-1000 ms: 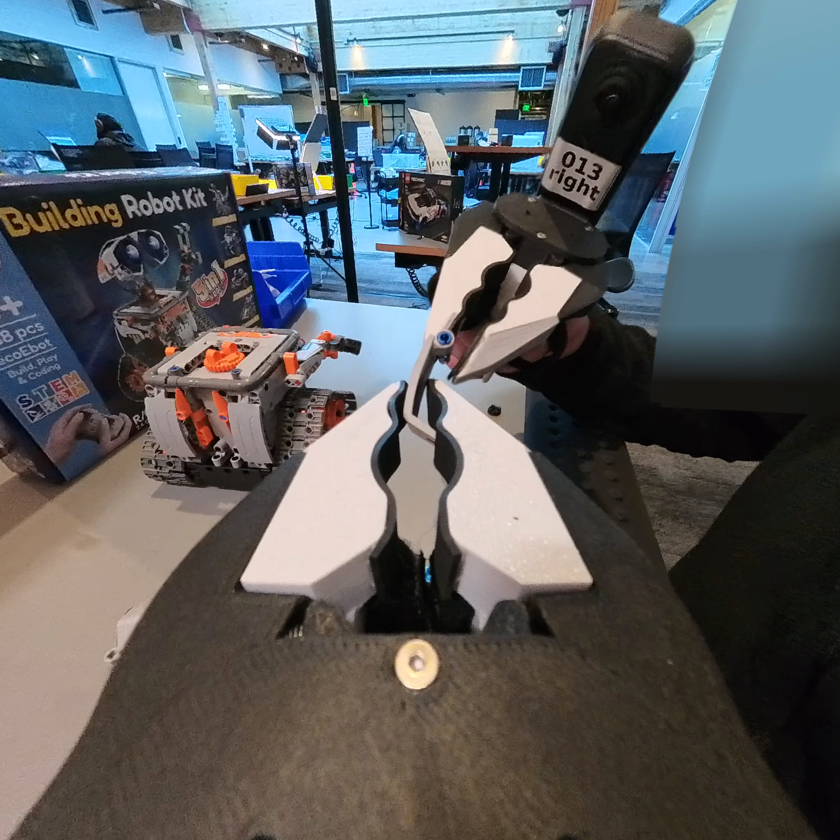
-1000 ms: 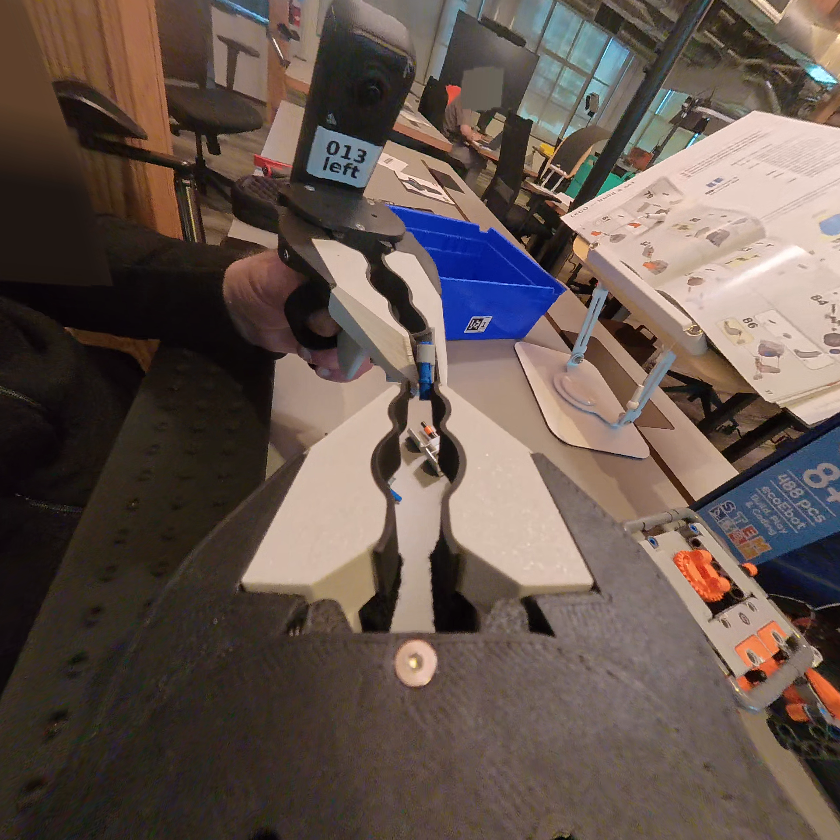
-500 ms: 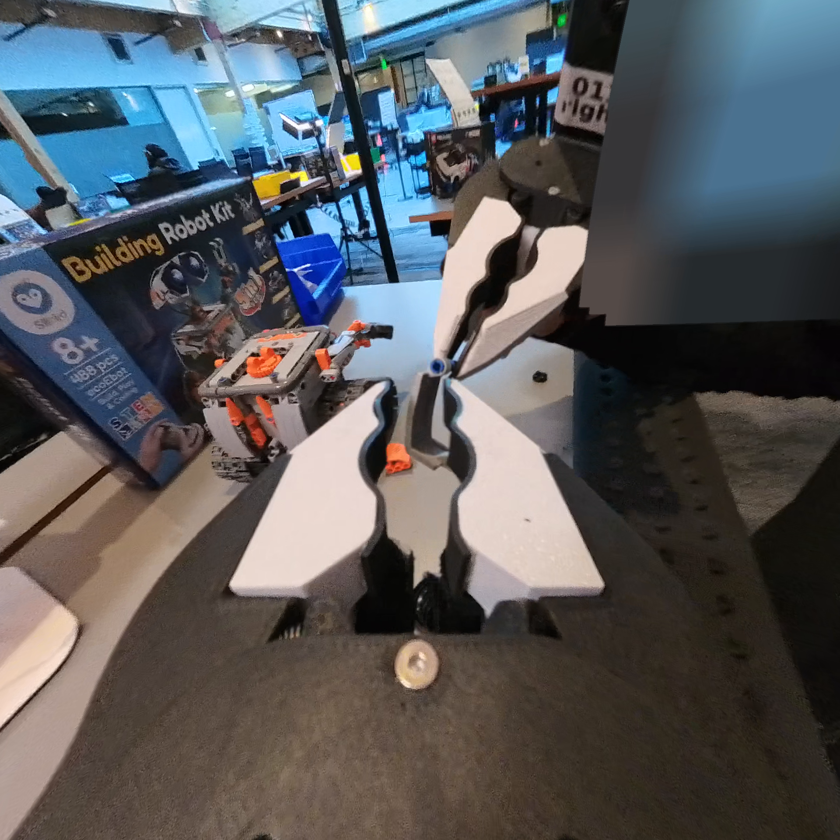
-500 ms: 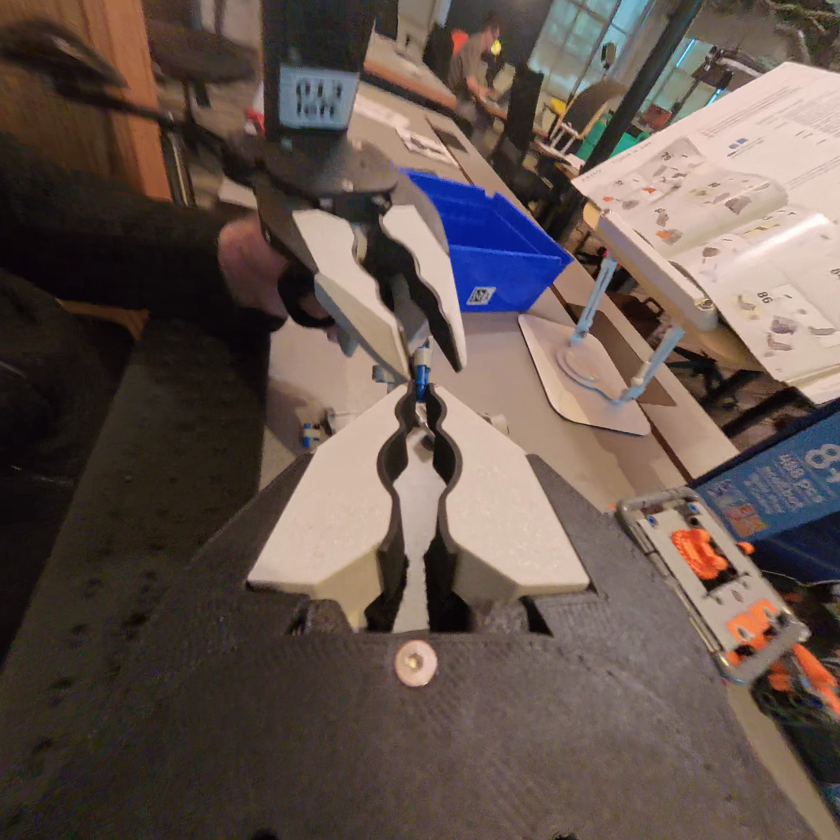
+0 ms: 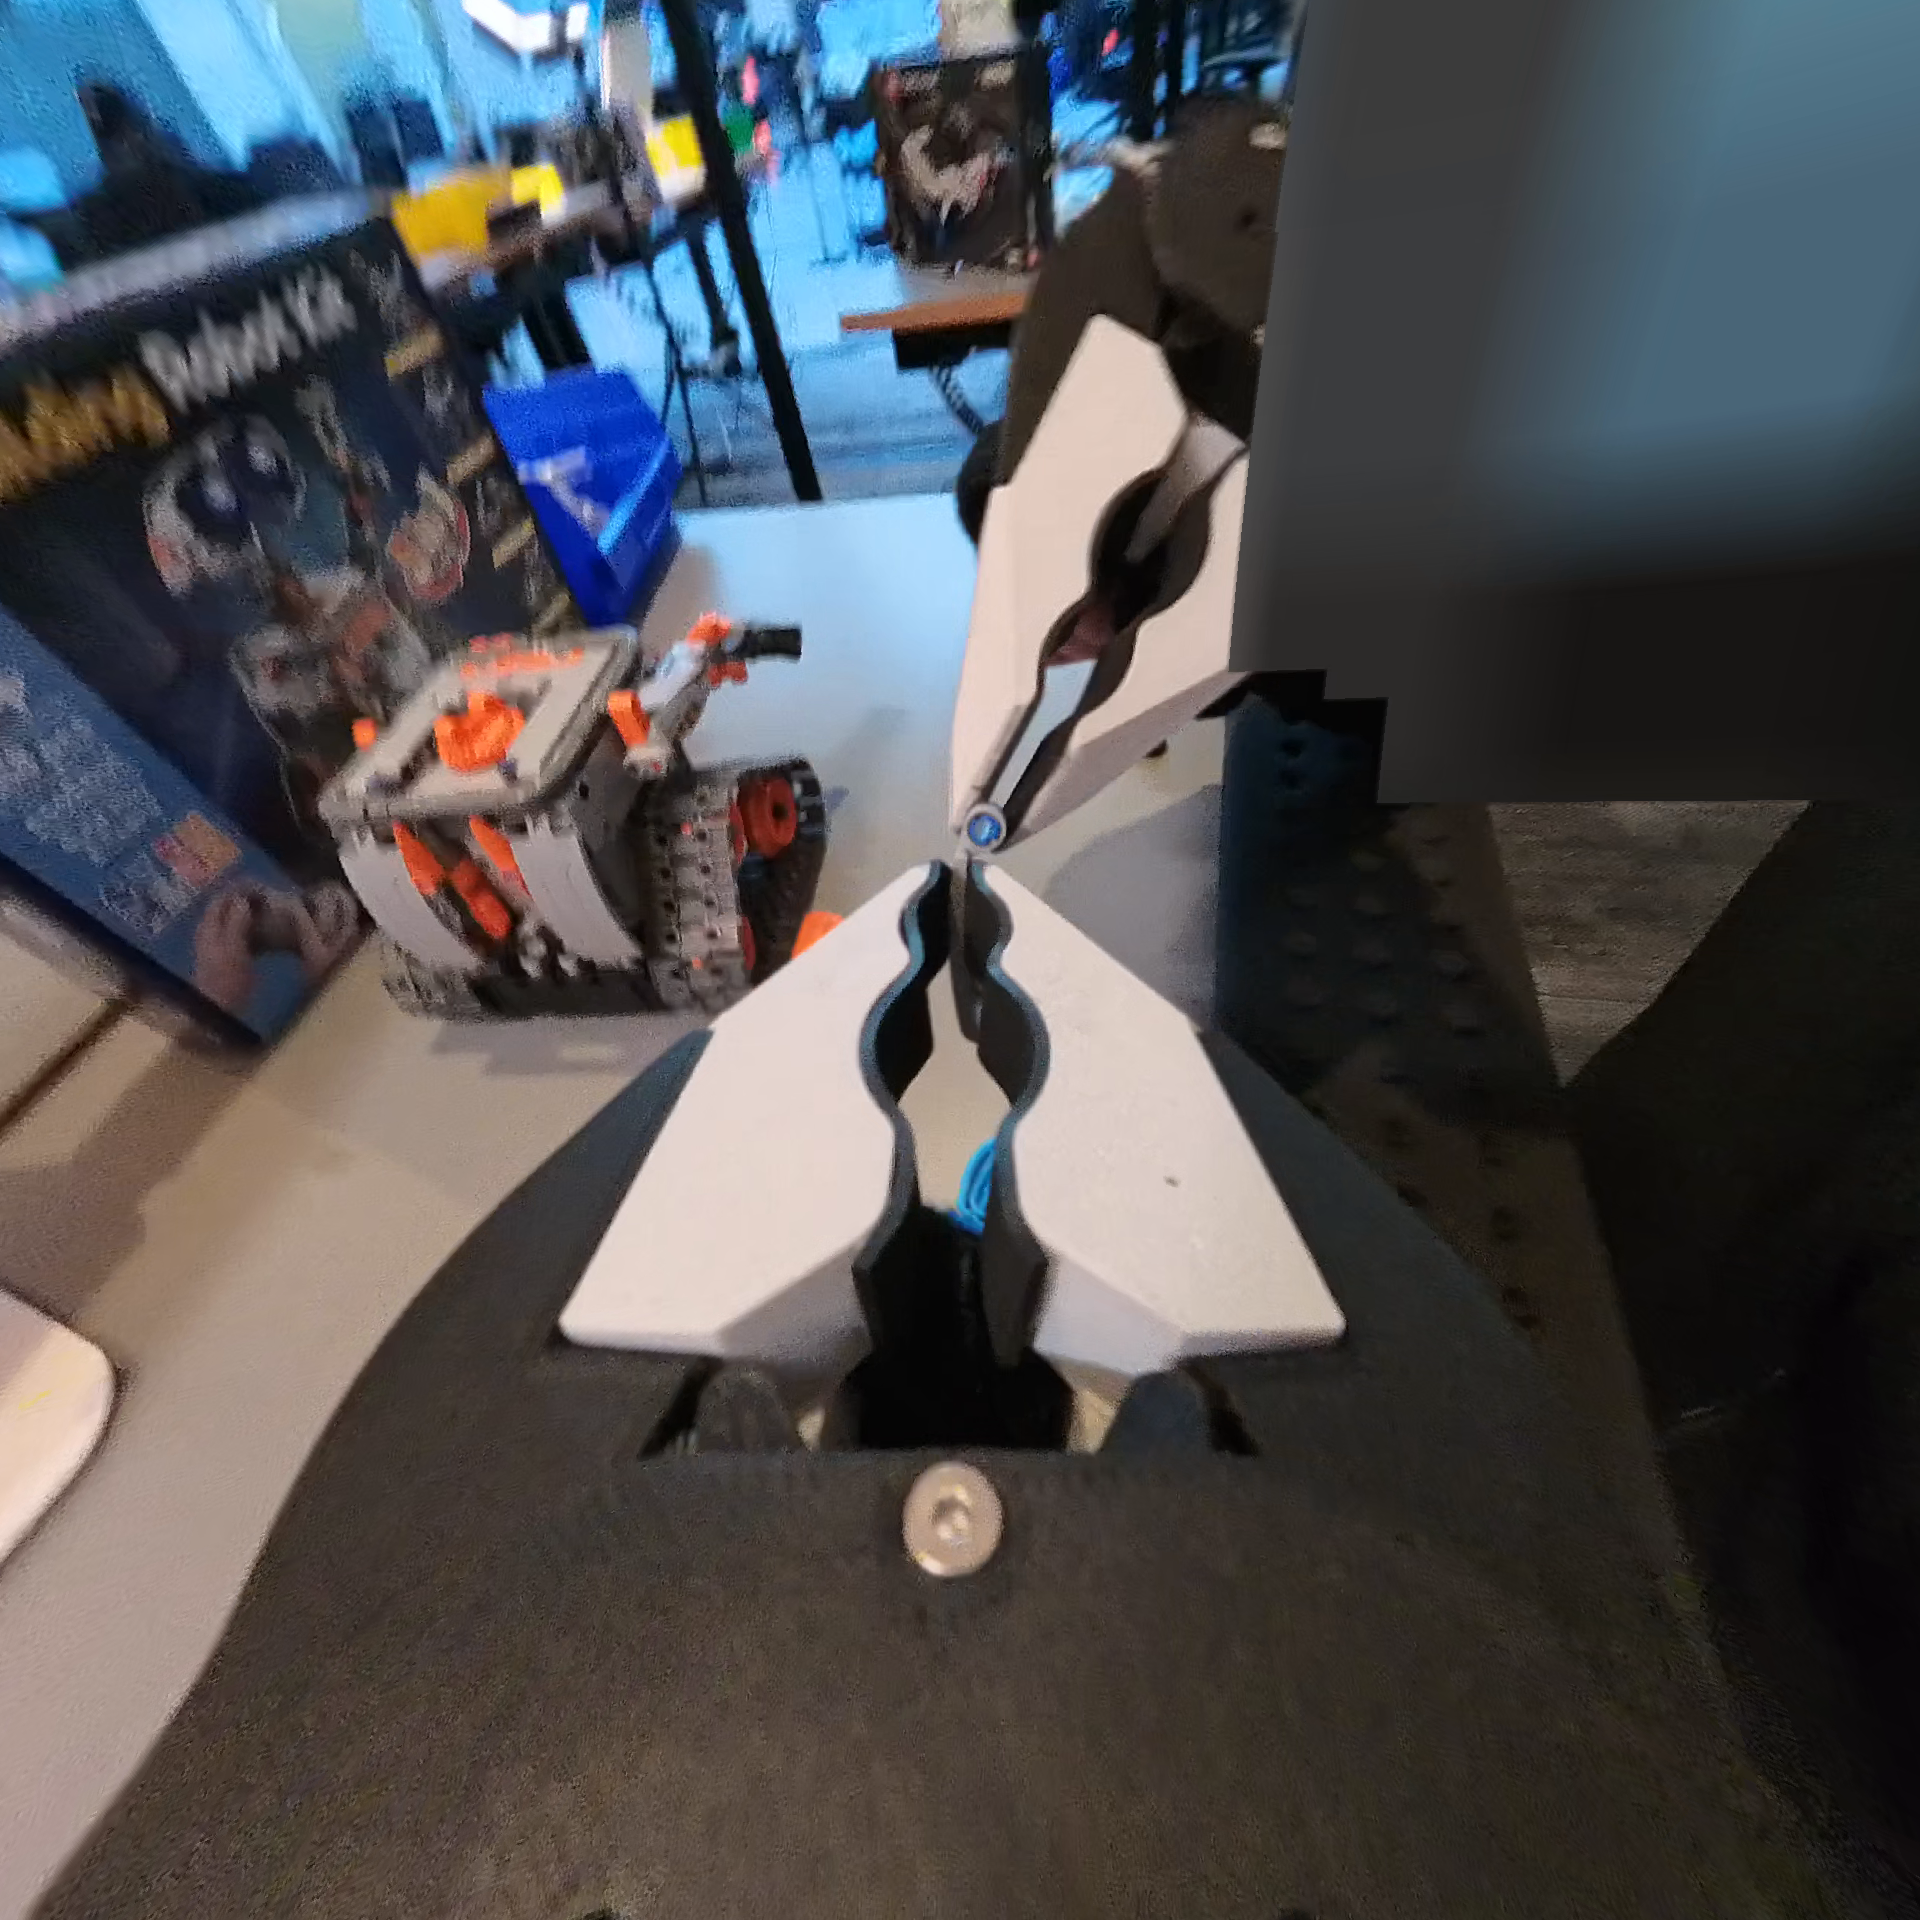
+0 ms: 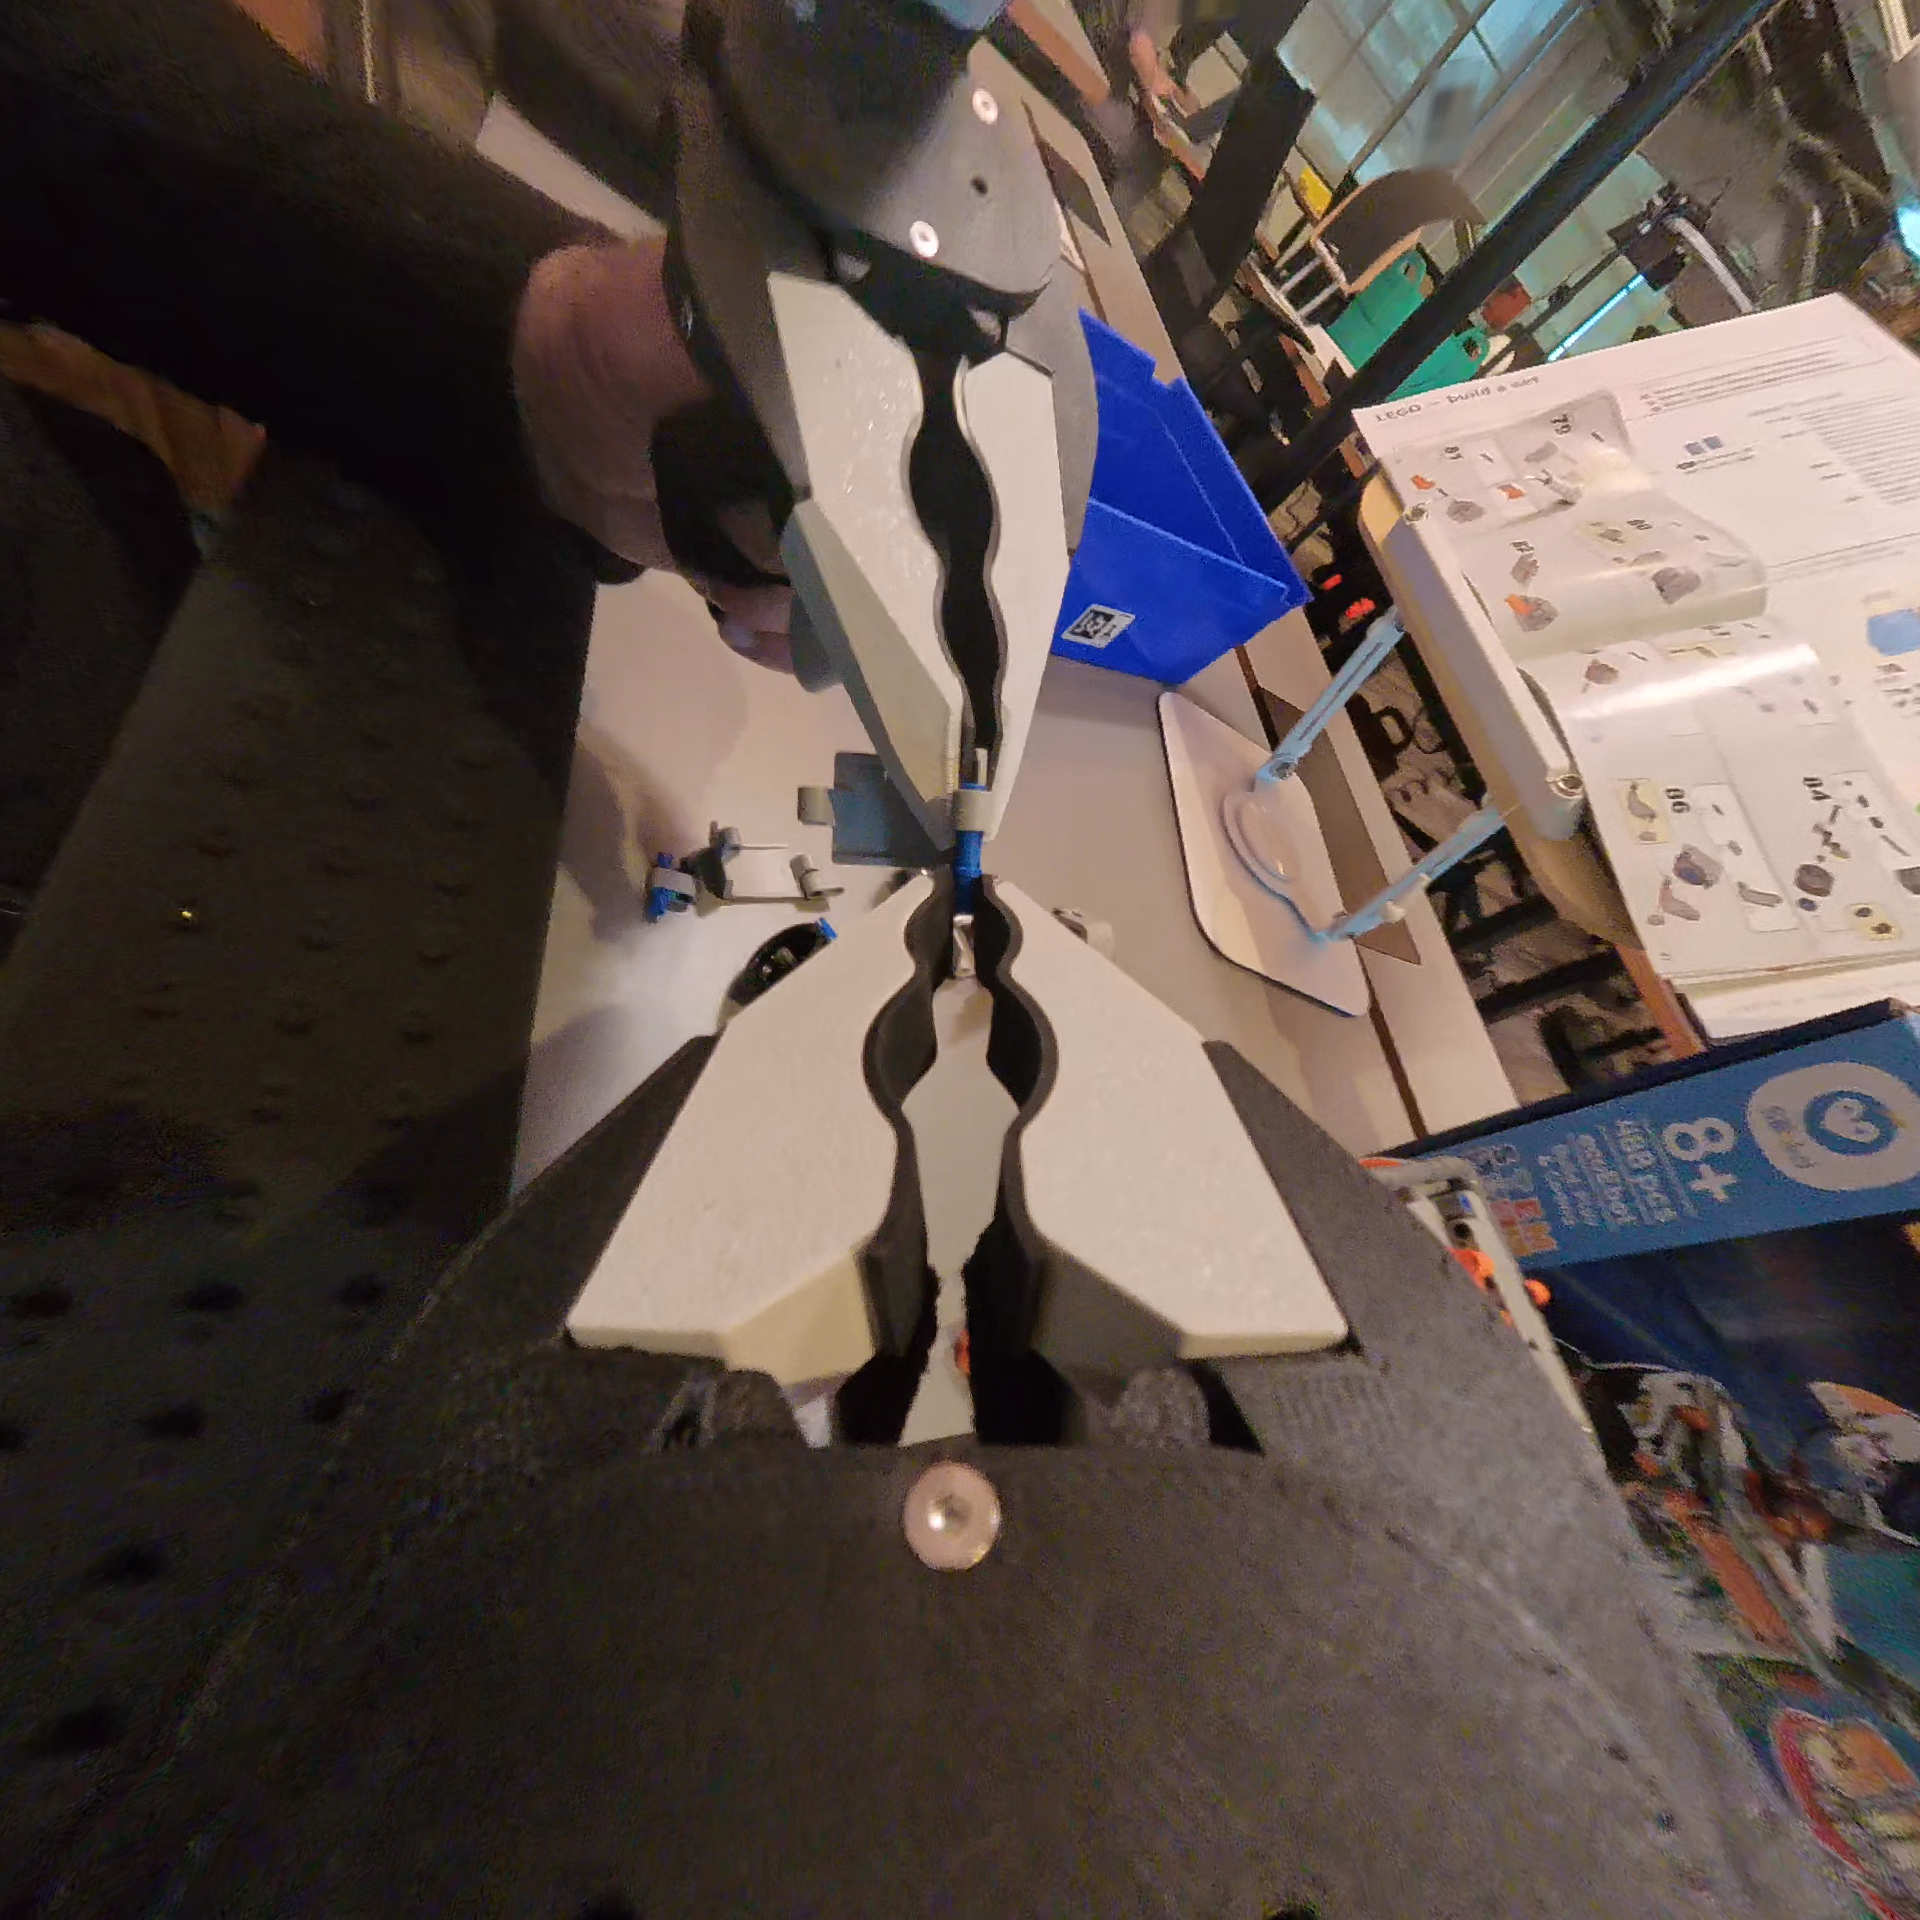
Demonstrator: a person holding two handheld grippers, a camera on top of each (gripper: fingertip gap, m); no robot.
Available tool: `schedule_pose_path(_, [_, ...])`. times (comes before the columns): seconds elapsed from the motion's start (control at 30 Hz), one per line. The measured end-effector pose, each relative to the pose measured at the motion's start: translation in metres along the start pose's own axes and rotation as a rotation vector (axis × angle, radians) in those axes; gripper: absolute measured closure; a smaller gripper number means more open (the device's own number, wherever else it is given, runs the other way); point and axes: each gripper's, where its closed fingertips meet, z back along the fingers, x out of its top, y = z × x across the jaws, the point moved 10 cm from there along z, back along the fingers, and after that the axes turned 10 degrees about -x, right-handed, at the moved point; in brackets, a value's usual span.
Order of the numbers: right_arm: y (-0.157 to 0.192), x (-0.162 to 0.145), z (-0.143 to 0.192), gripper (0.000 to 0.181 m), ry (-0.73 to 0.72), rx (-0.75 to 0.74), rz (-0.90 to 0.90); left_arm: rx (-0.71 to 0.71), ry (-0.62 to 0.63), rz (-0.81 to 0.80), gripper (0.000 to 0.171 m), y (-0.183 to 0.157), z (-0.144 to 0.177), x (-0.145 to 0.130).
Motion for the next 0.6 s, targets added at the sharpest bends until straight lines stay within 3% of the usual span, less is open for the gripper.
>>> schedule_pose_path(0.17, [0.0,0.0,0.001,0.181,-0.004,-0.016,0.004,-0.022,-0.032,0.06,0.17,0.001,0.0,0.0])
schedule_pose_path(0.23, [0.004,0.0,-0.001,0.181,0.033,-0.035,0.046,-0.001,0.014,0.043,0.171,0.001,-0.002,0.0])
schedule_pose_path(0.33, [0.009,-0.002,-0.004,0.181,0.075,-0.059,0.091,-0.05,0.098,0.269,0.17,0.006,-0.002,0.003])
schedule_pose_path(0.6, [0.004,-0.01,-0.008,0.181,0.08,-0.044,0.031,-0.023,0.084,0.151,0.171,0.011,-0.007,-0.006])
